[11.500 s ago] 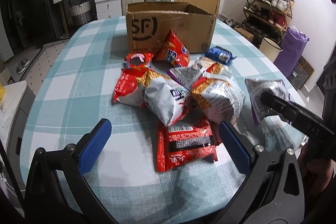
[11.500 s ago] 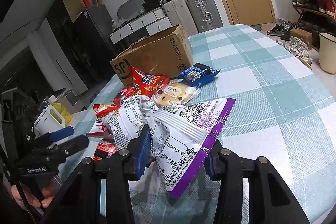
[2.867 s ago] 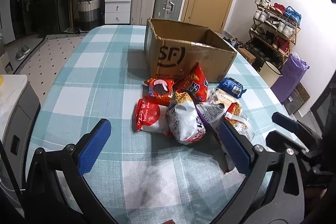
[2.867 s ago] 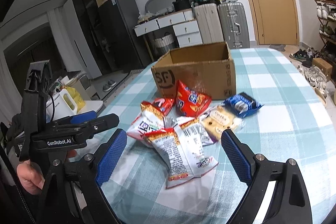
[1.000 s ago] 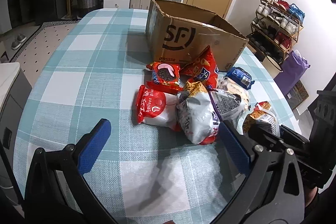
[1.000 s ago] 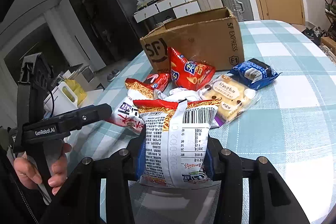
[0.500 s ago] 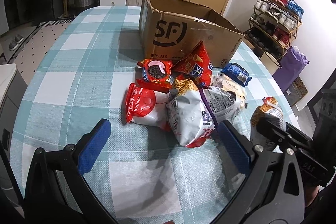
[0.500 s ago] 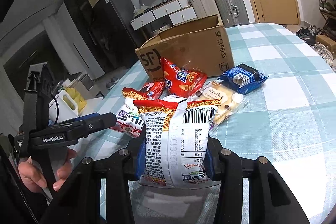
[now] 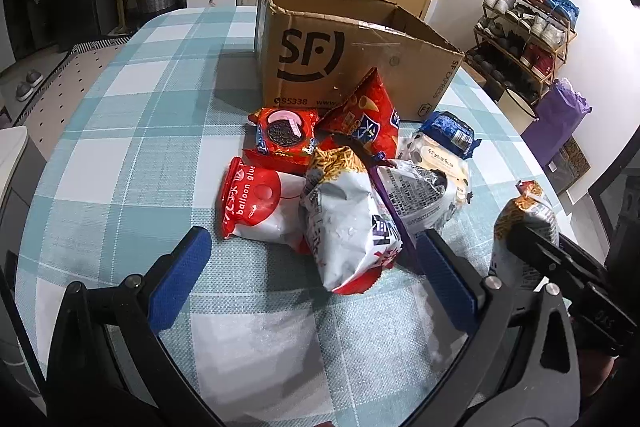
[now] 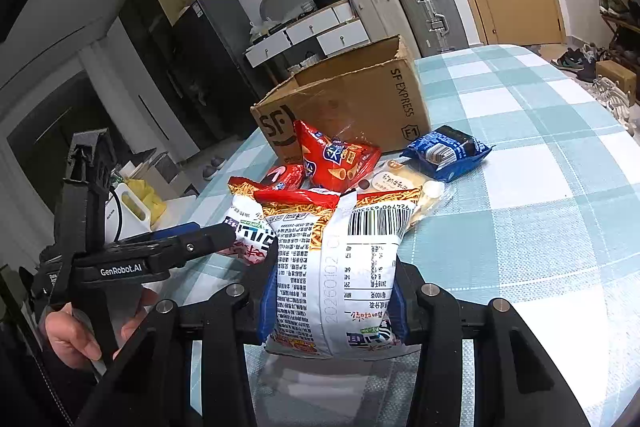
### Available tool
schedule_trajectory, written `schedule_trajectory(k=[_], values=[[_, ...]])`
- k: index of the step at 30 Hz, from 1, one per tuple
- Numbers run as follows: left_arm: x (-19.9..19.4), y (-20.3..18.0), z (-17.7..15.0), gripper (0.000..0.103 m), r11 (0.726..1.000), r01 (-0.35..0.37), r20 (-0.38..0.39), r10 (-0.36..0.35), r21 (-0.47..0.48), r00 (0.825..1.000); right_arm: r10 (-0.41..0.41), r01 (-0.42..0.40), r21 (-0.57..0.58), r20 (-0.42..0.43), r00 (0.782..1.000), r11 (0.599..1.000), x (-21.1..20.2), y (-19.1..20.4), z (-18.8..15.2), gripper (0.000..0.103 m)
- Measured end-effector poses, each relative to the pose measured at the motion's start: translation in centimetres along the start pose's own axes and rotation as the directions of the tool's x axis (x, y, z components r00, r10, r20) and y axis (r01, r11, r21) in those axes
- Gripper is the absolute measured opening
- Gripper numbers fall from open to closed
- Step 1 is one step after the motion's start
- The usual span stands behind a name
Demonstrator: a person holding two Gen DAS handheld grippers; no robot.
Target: Organize snacks
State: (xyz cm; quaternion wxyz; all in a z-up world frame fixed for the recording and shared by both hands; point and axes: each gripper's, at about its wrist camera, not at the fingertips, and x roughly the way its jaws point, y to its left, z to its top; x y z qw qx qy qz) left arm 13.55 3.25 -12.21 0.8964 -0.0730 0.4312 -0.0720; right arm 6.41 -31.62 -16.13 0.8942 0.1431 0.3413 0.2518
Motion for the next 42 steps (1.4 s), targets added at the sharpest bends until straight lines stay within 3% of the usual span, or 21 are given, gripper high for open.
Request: schedule_trajectory(k=[19, 27, 42], values=[[1.7, -1.0, 0.6, 0.098, 1.000, 0.013, -0.015, -0.013, 0.001, 1.000, -0.005, 0.005, 0.030, 0.003, 1.000, 1.000, -0.4, -1.5, -0.2, 0.044], [2.4, -1.5, 0.4, 0.067, 0.999, 0.048, -0.038, -0.047, 0.013, 0.998, -0.004, 0.004, 0.044, 0.003, 1.000, 0.999, -0.5, -2.0, -0.3, 0.044], [2.0, -1.6, -0.1, 0.033, 0.988, 0.149, -0.045, -0.147, 0.036, 0.988, 0.004, -0.005, 0.048, 0.014, 1.000, 0.999, -0.8, -2.1, -0.1, 0.044]])
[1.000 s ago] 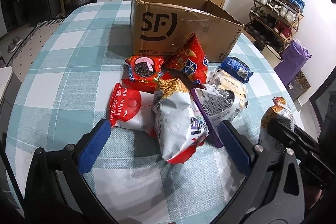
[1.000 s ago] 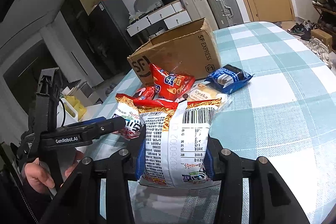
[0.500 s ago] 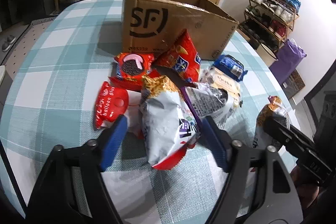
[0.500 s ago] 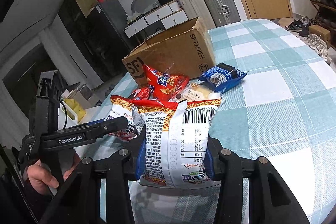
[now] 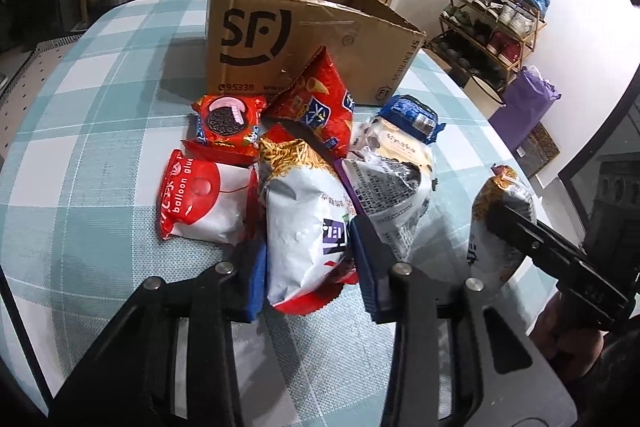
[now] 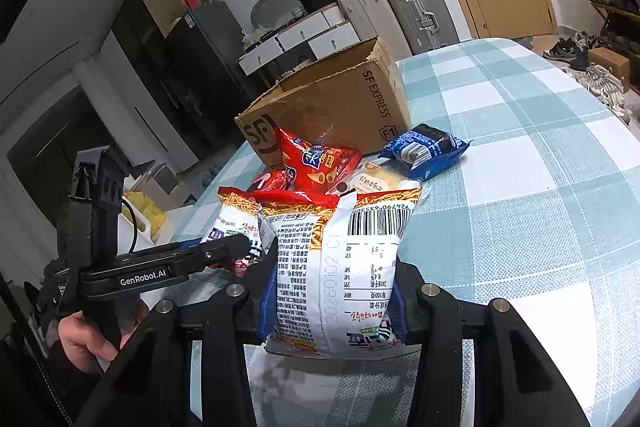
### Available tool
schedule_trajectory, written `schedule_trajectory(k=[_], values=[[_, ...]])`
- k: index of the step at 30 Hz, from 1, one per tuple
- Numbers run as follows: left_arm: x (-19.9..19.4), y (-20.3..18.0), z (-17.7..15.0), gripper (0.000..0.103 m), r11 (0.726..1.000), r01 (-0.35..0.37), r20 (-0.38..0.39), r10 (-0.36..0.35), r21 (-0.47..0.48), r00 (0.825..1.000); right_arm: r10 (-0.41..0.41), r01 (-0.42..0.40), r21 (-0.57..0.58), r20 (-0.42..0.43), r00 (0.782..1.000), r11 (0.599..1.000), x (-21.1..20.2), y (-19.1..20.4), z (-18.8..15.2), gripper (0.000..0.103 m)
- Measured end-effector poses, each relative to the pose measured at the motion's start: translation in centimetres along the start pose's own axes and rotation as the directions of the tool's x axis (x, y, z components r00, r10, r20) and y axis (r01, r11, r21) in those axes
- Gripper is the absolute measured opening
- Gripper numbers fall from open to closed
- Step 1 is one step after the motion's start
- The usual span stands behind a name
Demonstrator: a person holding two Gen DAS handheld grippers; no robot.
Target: Organize snacks
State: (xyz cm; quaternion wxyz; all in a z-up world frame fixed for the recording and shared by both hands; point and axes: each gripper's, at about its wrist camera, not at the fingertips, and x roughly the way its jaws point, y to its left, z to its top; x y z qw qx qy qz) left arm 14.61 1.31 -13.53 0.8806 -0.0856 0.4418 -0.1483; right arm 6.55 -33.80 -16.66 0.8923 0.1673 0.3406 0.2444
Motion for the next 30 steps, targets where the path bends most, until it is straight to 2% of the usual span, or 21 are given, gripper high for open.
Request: schedule_trajectory(k=[20, 30], values=[[-0.8, -0.1, -0.7, 0.031, 1.000, 0.011, -0.002, -0.011, 0.002, 1.000, 0.004, -0.004, 0.001, 0.008, 1.000, 1.000, -0.2, 0.1, 0.0, 0.044], [-2.9, 0.4, -0.8, 0.030, 1.000, 0.023, 0.044, -0.022, -0.015, 0.999, 0.005, -0.005, -0.013, 0.006, 1.000, 1.000, -0.2, 0.9, 0.0, 0.044]])
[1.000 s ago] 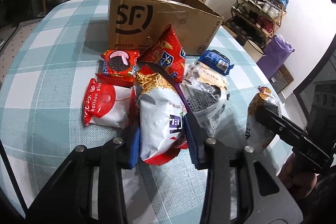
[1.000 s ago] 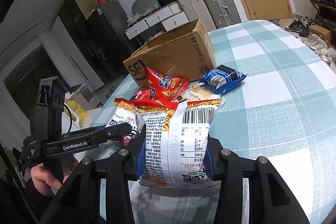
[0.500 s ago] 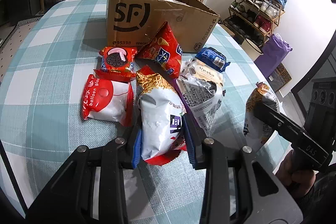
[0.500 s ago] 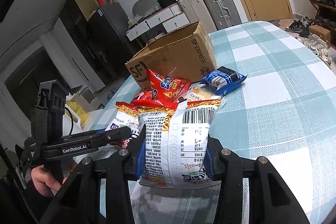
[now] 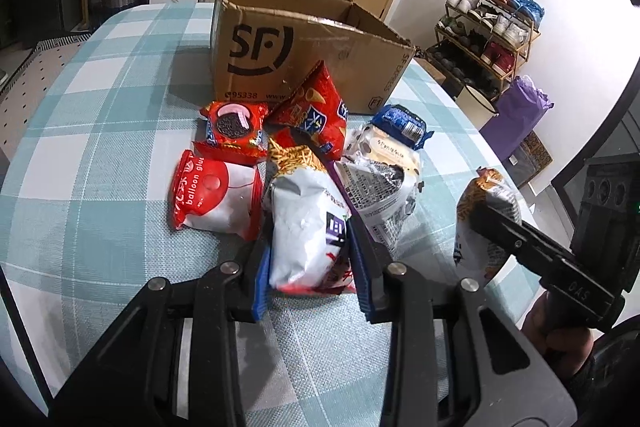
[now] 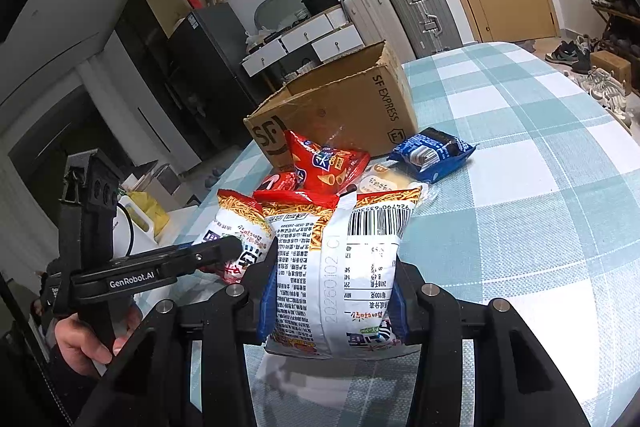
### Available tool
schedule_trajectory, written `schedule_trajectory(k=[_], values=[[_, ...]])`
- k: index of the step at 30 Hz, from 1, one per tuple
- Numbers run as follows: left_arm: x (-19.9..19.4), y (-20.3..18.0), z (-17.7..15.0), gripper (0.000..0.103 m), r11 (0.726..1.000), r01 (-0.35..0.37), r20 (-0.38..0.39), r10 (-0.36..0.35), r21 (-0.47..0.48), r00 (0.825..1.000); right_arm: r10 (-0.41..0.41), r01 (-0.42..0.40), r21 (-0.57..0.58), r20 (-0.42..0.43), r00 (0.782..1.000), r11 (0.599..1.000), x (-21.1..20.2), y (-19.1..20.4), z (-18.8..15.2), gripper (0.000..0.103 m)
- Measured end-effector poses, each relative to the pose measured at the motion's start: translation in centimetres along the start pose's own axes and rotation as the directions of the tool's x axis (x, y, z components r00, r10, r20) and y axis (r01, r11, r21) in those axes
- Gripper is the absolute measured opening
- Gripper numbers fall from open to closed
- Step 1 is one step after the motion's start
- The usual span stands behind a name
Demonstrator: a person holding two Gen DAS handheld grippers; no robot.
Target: Organize snacks
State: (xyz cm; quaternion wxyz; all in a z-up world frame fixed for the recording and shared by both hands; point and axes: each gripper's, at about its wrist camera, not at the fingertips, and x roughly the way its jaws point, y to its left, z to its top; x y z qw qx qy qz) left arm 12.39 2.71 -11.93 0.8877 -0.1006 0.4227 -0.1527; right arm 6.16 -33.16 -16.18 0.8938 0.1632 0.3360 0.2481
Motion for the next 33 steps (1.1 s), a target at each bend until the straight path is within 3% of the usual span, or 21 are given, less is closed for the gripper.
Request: schedule_trajectory(k=[16, 33], values=[[-3.2, 0.8, 0.8, 0.030, 1.000, 0.018, 0.073, -0.017, -0.006, 0.997, 0.014, -0.012, -0.068, 0.025, 1.000, 0.998, 0.0, 2.4, 2.0, 0.044], [-5.4, -0.1, 5.5, 0.030, 0.999, 0.028, 0.130, -0.033, 0.037, 0.991, 0.037, -0.026, -0.159, 0.068, 0.997, 0.987, 0.6, 5.0, 7.0, 0.044]])
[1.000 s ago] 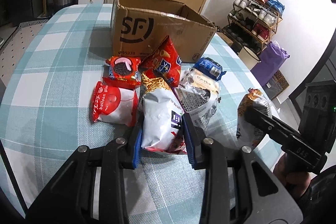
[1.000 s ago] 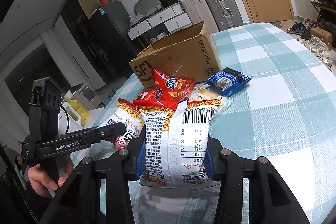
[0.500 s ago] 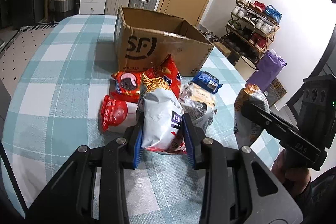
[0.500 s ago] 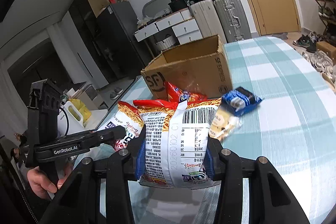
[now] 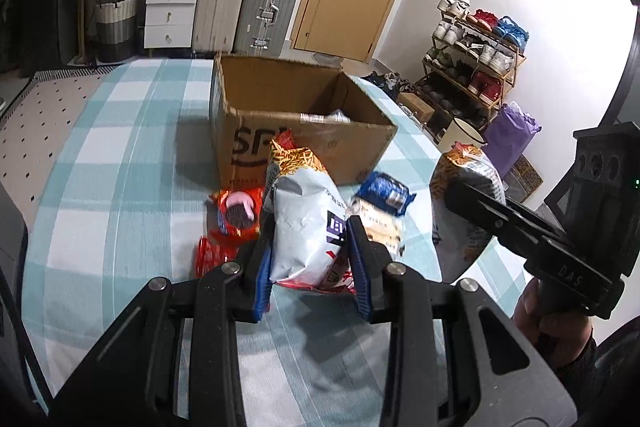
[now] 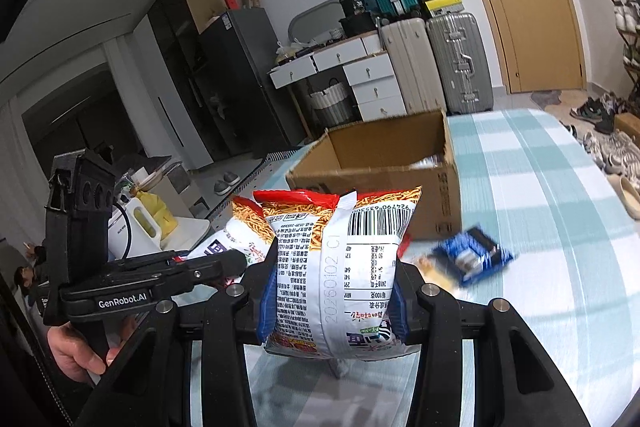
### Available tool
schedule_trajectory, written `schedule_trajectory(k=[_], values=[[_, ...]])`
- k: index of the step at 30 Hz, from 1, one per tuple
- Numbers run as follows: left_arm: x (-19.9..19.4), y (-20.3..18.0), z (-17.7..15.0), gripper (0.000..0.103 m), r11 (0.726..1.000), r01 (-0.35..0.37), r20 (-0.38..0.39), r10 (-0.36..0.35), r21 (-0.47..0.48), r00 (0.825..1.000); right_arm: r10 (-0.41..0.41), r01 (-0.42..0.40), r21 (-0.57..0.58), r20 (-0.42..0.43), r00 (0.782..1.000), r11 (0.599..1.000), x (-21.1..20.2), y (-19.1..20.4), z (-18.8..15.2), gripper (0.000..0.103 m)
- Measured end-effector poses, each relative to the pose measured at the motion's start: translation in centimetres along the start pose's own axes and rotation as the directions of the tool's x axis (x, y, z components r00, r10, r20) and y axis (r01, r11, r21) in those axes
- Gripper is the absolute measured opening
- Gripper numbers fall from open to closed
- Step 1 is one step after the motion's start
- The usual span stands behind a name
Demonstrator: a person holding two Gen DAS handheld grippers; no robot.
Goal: Organize snacks
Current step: 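Carry the white chip bag and noodle bag over the cardboard box with both grippers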
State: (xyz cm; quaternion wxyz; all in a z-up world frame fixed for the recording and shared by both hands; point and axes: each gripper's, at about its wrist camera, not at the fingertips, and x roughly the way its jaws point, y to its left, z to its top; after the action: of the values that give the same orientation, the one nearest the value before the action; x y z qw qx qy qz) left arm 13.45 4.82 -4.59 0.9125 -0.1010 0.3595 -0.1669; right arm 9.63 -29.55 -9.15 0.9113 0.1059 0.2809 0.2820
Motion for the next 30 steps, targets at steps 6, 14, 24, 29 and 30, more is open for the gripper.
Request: schedule_trajectory(k=[6, 14, 24, 29, 30], values=[[0.5, -0.3, 2.9, 0.030, 1.000, 0.014, 0.016, -0.014, 0.006, 1.000, -0.003, 0.003, -0.027, 0.004, 1.000, 1.000, 1.0, 0.2, 2.2, 0.044], [1.3, -1.5, 7.0, 0.030, 0.999, 0.017, 0.027, -0.018, 0.033, 0.999, -0.007, 0.008, -0.029, 0.005, 1.000, 1.000, 2.7, -0.8, 5.4, 0.044], [3.6, -1.3, 12.0, 0.030, 0.999, 0.026, 0.027, -0.027, 0.035, 0.999, -0.004, 0.004, -0.041, -0.005, 1.000, 0.999, 5.6, -2.0, 9.6, 0.044], [5.1, -0.9, 14.0, 0.030, 0.999, 0.028, 0.020, -0.028, 0.037, 0.999, -0.003, 0.002, -0.050, -0.017, 1.000, 0.999, 7.3, -2.5, 11.2, 0.044], [5.4, -0.7, 14.5, 0.030, 0.999, 0.026, 0.020, -0.026, 0.039, 0.999, -0.002, 0.000, -0.050, -0.022, 1.000, 0.999, 7.6, -2.5, 11.3, 0.044]])
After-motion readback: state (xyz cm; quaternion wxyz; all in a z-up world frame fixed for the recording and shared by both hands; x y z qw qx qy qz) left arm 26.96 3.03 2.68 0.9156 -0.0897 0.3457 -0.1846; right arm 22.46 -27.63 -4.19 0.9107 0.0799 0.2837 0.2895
